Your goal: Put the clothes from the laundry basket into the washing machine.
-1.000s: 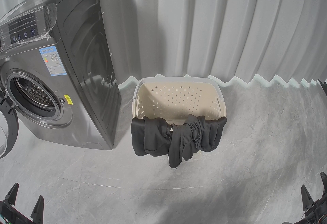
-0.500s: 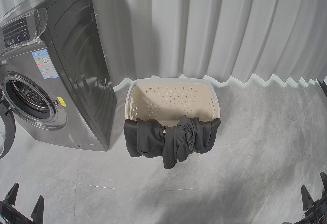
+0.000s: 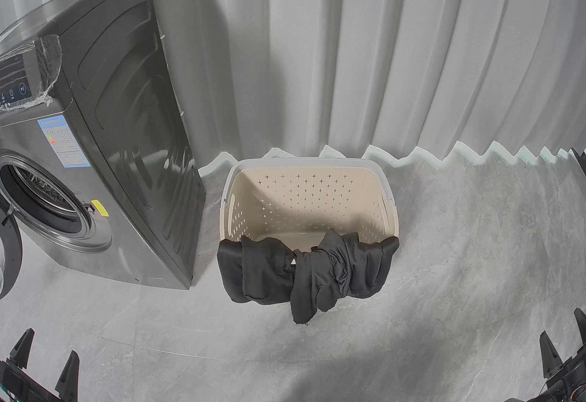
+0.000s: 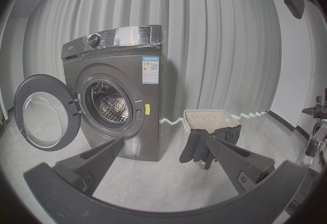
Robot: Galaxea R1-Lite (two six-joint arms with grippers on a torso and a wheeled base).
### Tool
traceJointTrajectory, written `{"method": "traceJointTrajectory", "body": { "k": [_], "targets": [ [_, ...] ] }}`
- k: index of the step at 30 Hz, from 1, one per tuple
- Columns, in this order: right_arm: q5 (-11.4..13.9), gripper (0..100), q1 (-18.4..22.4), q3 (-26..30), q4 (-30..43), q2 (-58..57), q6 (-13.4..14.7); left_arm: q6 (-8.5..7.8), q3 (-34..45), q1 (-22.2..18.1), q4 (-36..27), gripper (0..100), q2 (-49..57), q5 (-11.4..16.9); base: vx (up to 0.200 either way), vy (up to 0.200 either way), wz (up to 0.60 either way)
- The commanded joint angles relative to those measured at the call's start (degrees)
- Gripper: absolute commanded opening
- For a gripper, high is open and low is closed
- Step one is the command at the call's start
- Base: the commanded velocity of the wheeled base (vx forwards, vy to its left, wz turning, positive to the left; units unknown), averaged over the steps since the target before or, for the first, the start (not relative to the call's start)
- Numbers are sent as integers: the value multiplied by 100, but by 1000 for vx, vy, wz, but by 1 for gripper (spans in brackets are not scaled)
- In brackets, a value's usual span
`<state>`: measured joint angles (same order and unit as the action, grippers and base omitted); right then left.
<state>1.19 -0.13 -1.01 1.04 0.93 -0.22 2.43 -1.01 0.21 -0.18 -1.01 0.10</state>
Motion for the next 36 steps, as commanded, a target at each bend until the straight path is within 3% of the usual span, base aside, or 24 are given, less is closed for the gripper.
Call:
{"method": "traceJointTrajectory", "body": {
  "k": [1, 24, 26, 27, 30, 32, 36],
  "targets": [
    [4, 100, -4, 66, 2, -93, -4, 4, 84, -3, 1, 100, 101, -1, 0, 0, 0],
    [-76, 100, 13, 92, -95, -93, 40, 4, 84, -3, 1, 100, 101, -1, 9, 0, 0],
    [-163, 100, 13, -145, -297, -93, 66, 4, 84, -3, 1, 100, 101, -1, 200, 0, 0],
    [-155, 100, -4, -549, -394, -93, 110, 4, 84, -3, 1, 100, 101, -1, 0, 0, 0],
    [-146, 100, -22, -1138, -112, 145, 163, -5, 84, -3, 1, 100, 101, -1, 0, 0, 0],
    [-5, 100, -39, -1437, 222, 628, 163, -5, 84, -3, 1, 100, 101, -1, 0, 0, 0],
    [601, 100, -127, -1454, 257, 1823, 163, -5, 84, -3, 1, 100, 101, -10, 0, 0, 0]
  ]
}}
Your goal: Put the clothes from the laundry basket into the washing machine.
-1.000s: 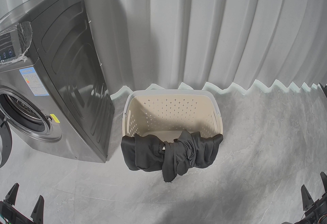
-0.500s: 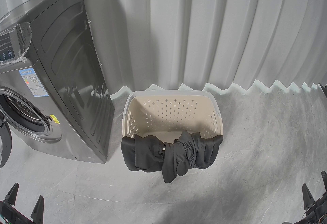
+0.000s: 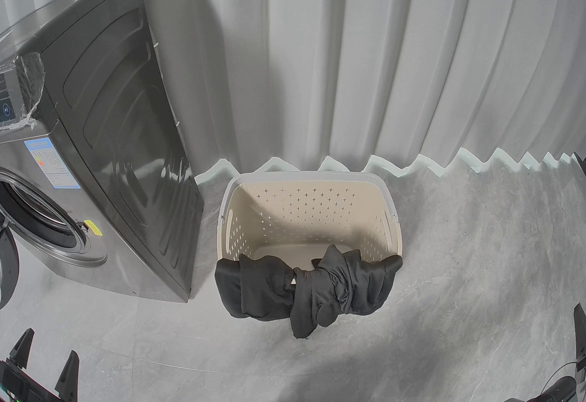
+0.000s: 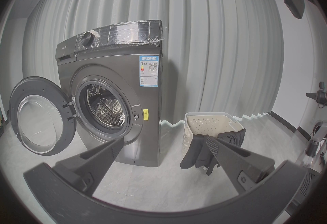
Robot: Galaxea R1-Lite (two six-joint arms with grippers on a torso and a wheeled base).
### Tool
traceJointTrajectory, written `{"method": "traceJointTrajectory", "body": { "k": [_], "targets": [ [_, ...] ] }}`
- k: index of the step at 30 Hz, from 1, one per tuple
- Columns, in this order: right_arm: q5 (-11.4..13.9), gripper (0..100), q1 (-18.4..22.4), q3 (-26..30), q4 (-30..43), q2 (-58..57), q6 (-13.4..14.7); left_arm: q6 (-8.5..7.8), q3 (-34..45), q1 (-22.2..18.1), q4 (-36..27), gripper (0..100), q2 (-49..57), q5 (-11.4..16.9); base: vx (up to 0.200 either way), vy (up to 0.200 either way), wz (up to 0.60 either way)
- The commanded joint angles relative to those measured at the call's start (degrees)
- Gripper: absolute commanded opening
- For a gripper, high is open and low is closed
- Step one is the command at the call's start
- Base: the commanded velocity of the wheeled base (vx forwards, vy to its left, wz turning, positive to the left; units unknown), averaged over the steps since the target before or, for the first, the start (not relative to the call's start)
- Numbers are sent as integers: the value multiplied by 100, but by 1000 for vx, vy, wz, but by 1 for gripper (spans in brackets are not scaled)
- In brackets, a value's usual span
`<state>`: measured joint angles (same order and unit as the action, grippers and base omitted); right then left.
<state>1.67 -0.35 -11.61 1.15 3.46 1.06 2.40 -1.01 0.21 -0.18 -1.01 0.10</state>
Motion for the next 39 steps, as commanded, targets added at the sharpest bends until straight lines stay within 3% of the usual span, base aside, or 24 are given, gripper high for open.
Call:
{"method": "traceJointTrajectory", "body": {
  "k": [1, 7, 9, 17, 28, 32, 39],
  "targets": [
    [650, 100, -114, -395, 246, 1816, 52, -3, 84, -3, 1, 100, 101, -1, 0, 0, 0],
    [1547, 100, -404, -404, -246, 3714, -27, -3, 84, -3, 1, 100, 101, -1, 0, 0, 0],
    [1600, 100, -580, -413, -475, 4163, 17, -3, 84, -3, 1, 100, 101, -10, 0, 0, 0],
    [1591, 100, -782, -386, -1389, 5850, 70, -3, 84, -3, 1, 100, 101, -1, 0, 0, 0],
    [1573, 100, -975, -430, -2110, 6993, 79, -3, 84, -3, 1, 100, 101, -1, 0, 0, 0],
    [1424, 100, -1116, -474, -2347, 7502, 87, -3, 84, -3, 1, 100, 101, -1, 0, 0, 0],
    [1195, 100, -1828, -870, -2567, 8390, 799, -3, 84, -3, 1, 100, 101, -1, 0, 0, 0]
  ]
}}
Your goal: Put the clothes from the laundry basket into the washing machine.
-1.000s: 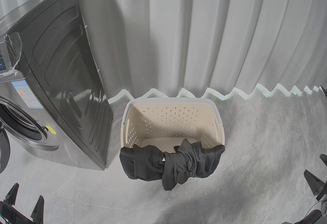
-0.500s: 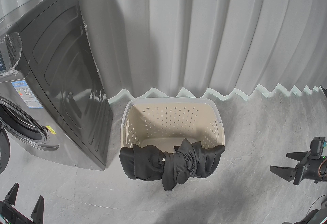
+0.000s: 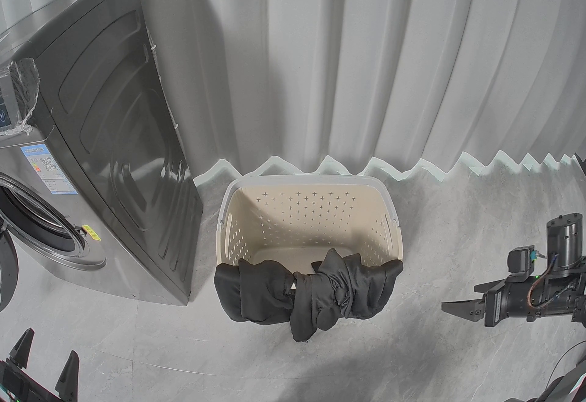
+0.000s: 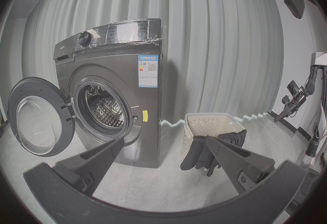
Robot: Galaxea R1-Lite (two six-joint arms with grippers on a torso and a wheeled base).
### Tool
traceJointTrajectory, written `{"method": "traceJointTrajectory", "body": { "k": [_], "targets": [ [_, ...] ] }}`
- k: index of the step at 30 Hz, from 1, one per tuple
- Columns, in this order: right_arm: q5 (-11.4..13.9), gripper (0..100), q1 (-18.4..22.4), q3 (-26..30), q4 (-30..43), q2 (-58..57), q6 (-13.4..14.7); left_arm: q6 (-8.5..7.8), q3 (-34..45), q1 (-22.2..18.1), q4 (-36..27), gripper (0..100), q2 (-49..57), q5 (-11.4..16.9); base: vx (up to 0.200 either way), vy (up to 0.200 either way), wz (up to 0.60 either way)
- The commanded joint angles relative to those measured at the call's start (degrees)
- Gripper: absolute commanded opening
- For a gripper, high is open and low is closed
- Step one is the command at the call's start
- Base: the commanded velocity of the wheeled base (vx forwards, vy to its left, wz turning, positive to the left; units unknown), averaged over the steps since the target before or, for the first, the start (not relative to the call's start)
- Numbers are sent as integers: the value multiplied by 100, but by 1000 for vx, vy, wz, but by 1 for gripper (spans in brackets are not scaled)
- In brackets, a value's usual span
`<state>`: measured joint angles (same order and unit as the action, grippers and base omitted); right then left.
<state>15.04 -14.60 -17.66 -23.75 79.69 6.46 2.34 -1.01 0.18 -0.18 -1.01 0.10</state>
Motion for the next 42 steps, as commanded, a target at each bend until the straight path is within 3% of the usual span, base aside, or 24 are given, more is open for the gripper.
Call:
{"method": "traceJointTrajectory", "body": {
  "k": [1, 5, 12, 18, 27, 29, 39, 42],
  "targets": [
    [-212, 100, -438, -308, -86, 846, 294, 3, 84, -1, 1, 100, 101, -1, 0, 0, 0],
    [-450, 100, -570, -484, -95, 1321, 294, 3, 84, -1, 1, 100, 101, -1, 0, 0, 0],
    [-485, 100, -623, -905, -95, 2059, 286, 3, 84, -1, 1, 100, 101, -1, 0, 0, 0],
    [-784, 100, -807, -1169, -130, 2613, 303, 3, 84, -1, 1, 100, 101, -1, 0, 0, 0],
    [-810, 100, -983, -1301, -1115, 3413, 303, 3, 84, -1, 1, 100, 101, -1, 0, 0, 0],
    [-915, 100, -1036, -1354, -1343, 3712, 312, 3, 84, -1, 1, 100, 101, -1, 0, 0, 0],
    [-1074, 100, -1036, -1863, -1580, 4371, 505, 3, 84, -1, 1, 100, 101, -1, 0, 0, 0],
    [-1232, 100, -1001, -2074, -1580, 4503, 532, 3, 84, -1, 1, 100, 101, -1, 0, 0, 0]
  ]
}}
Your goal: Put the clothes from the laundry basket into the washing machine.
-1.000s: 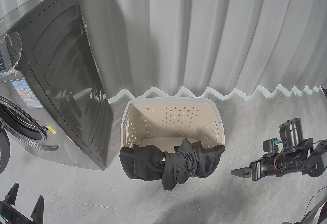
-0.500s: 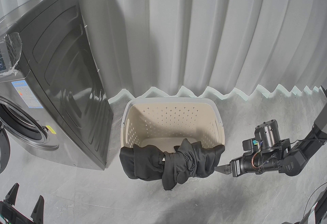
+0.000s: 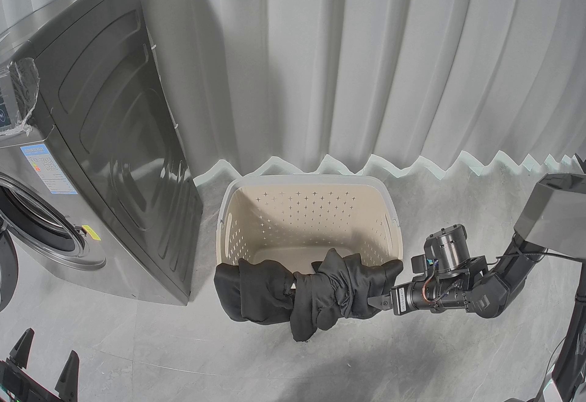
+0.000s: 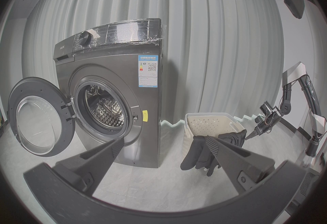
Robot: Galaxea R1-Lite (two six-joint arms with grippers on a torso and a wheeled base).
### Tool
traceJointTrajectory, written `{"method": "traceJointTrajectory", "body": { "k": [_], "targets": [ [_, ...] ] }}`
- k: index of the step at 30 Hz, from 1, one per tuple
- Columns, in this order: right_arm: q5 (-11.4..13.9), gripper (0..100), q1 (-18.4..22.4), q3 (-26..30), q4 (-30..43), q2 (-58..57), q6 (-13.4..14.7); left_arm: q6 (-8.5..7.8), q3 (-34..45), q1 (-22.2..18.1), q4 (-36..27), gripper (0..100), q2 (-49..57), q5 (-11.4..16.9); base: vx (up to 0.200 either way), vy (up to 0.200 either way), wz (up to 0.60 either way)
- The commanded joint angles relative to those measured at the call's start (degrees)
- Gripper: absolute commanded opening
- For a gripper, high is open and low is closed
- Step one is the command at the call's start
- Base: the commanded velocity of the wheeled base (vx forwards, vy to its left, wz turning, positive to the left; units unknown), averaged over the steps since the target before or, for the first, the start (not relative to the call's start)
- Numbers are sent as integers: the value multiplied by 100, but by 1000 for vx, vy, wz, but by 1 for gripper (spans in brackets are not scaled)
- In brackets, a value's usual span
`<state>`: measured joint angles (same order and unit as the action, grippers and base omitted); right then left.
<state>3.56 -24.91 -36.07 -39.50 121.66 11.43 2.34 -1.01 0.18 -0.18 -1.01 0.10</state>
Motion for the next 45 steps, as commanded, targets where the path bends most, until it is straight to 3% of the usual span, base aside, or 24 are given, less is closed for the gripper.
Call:
{"method": "traceJointTrajectory", "body": {
  "k": [1, 19, 20, 32, 45],
  "targets": [
    [-101, 100, 30, -269, -5, 323, 43, 3, 84, -1, 1, 100, 101, -1, 0, 0, 0],
    [-189, 100, 65, -822, -5, 604, 61, 3, 84, -1, 1, 100, 101, -1, 0, 0, 0],
    [-189, 0, 74, -849, -5, 639, 61, 3, 84, -1, 1, 100, 101, -1, 0, 0, 0],
    [-171, 0, 91, -814, -5, 560, 69, 12, 84, -1, 1, 100, 101, -1, 0, 0, 0],
    [-92, 0, -190, 320, -5, -1277, 78, 12, 84, -1, 1, 100, 101, -1, 0, 0, 0]
  ]
}}
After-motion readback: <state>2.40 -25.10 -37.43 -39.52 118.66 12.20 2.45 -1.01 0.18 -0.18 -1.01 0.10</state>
